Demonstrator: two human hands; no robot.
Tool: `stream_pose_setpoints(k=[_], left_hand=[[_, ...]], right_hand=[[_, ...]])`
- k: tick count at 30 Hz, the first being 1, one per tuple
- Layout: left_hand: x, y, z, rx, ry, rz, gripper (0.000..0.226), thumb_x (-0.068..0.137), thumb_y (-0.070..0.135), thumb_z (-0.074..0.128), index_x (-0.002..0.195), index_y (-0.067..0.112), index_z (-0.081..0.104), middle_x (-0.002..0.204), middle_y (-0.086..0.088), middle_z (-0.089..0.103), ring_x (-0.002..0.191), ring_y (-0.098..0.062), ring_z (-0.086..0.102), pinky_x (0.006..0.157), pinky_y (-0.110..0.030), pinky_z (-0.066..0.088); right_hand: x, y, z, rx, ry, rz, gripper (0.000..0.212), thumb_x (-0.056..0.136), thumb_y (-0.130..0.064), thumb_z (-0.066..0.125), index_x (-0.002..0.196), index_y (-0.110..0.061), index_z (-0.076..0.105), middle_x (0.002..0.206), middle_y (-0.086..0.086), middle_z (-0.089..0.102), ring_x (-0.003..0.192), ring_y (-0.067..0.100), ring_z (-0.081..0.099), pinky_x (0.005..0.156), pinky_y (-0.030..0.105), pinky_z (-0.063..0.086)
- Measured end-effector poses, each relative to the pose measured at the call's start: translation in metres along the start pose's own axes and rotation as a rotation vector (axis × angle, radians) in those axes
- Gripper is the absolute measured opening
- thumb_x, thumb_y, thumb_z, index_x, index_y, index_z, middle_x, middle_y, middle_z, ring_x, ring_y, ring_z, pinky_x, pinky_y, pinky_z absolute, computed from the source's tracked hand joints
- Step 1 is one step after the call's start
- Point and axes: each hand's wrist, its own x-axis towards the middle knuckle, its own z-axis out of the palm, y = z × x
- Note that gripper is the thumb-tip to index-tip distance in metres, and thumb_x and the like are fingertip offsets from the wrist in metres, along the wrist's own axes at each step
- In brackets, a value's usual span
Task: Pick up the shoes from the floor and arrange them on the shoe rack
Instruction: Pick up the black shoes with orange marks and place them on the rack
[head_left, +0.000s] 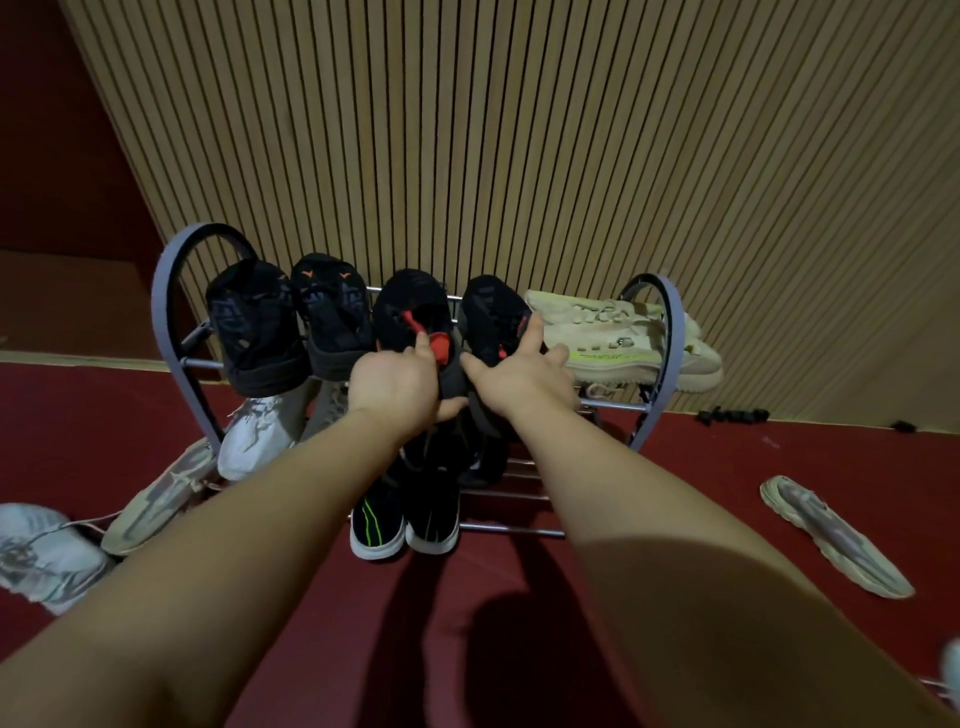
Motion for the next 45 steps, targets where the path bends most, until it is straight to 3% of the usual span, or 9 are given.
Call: stream_pose_setpoints(k=[3,7,11,20,28,33,37,41,45], left_hand=[[0.006,-0.003,0.002,0.042,0.014,0.039,0.088,0.076,0.075,0.047,0.136,0.011,0.039,0.095,0.0,0.066,0.084,-0.02,0.064,0.06,-0.03,0.04],[0.003,-0.002,0.014,-0.019,0.025,0.078,0.089,0.075,0.073,0.052,0.137,0.011,0.039,0.128,-0.004,0.058,0.115,-0.021,0.057,0.088,-0.033,0.041],[0.003,-0.01,0.015,-0.025,-0.052,0.118,0.098,0.077,0.075,0.044,0.149,0.012,0.022,0.153,-0.006,0.033,0.142,-0.021,0.027,0.114,-0.036,0.021],[0.008,-0.01,0.013,0.015,-0.109,0.108,0.095,0.078,0.074,0.045,0.147,0.013,0.027,0.149,-0.01,0.038,0.137,-0.025,0.036,0.103,-0.036,0.038],[0.011,-0.012,0.015,0.002,-0.112,0.134,0.093,0.077,0.074,0.045,0.146,0.014,0.028,0.149,-0.01,0.037,0.138,-0.025,0.034,0.104,-0.036,0.035],[0.012,-0.017,0.016,-0.044,-0.193,0.175,0.1,0.077,0.074,0.045,0.15,0.013,0.018,0.155,-0.01,0.025,0.144,-0.025,0.02,0.117,-0.036,0.014],[0.011,-0.017,0.013,-0.077,-0.225,0.19,0.102,0.077,0.074,0.045,0.152,0.013,0.011,0.157,-0.011,0.021,0.145,-0.025,0.017,0.117,-0.036,0.01],[0.015,-0.021,0.01,-0.12,-0.334,0.161,0.113,0.075,0.075,0.047,0.149,0.014,-0.014,0.159,-0.012,0.005,0.147,-0.026,0.003,0.119,-0.037,0.001],[0.018,-0.018,0.012,-0.043,-0.372,0.156,0.112,0.076,0.077,0.041,0.149,0.011,-0.013,0.159,-0.015,0.005,0.147,-0.027,0.002,0.119,-0.038,-0.001]], right_hand=[[0.006,0.004,0.0,-0.02,0.009,-0.107,0.099,0.08,-0.07,0.051,0.15,-0.032,-0.008,0.152,0.013,0.016,0.133,0.036,0.029,0.101,0.05,0.035],[0.008,0.03,-0.01,-0.048,-0.162,-0.348,0.115,0.069,-0.07,0.065,0.149,-0.039,-0.012,0.159,0.01,0.003,0.144,0.034,0.011,0.115,0.048,0.02],[0.007,0.055,-0.01,-0.271,-0.214,-0.475,0.125,0.065,-0.065,0.073,0.147,-0.041,-0.018,0.159,0.014,-0.006,0.147,0.032,0.0,0.116,0.045,0.009],[0.038,0.037,-0.024,-0.17,-0.195,-0.602,0.105,0.078,-0.051,0.066,0.148,-0.042,-0.012,0.155,0.005,0.028,0.133,0.033,0.029,0.108,0.039,0.029],[0.051,0.046,-0.001,-0.13,-0.138,-0.617,0.097,0.079,-0.054,0.061,0.147,-0.045,-0.008,0.159,0.002,0.017,0.137,0.032,0.023,0.11,0.043,0.027],[0.05,0.043,0.005,-0.232,-0.122,-0.615,0.09,0.082,-0.055,0.055,0.149,-0.043,-0.004,0.161,0.002,0.008,0.138,0.032,0.02,0.111,0.041,0.022],[0.048,0.046,0.001,-0.303,-0.132,-0.611,0.093,0.081,-0.068,0.051,0.15,-0.04,-0.006,0.161,0.002,-0.001,0.144,0.03,0.01,0.115,0.043,0.013],[0.043,0.046,0.005,-0.29,-0.122,-0.57,0.1,0.08,-0.072,0.049,0.149,-0.035,-0.013,0.16,0.009,-0.013,0.147,0.027,-0.01,0.118,0.041,-0.005],[0.044,0.045,0.009,-0.288,-0.169,-0.498,0.1,0.079,-0.073,0.048,0.149,-0.036,-0.014,0.16,0.007,-0.011,0.148,0.027,-0.008,0.118,0.044,-0.005]])
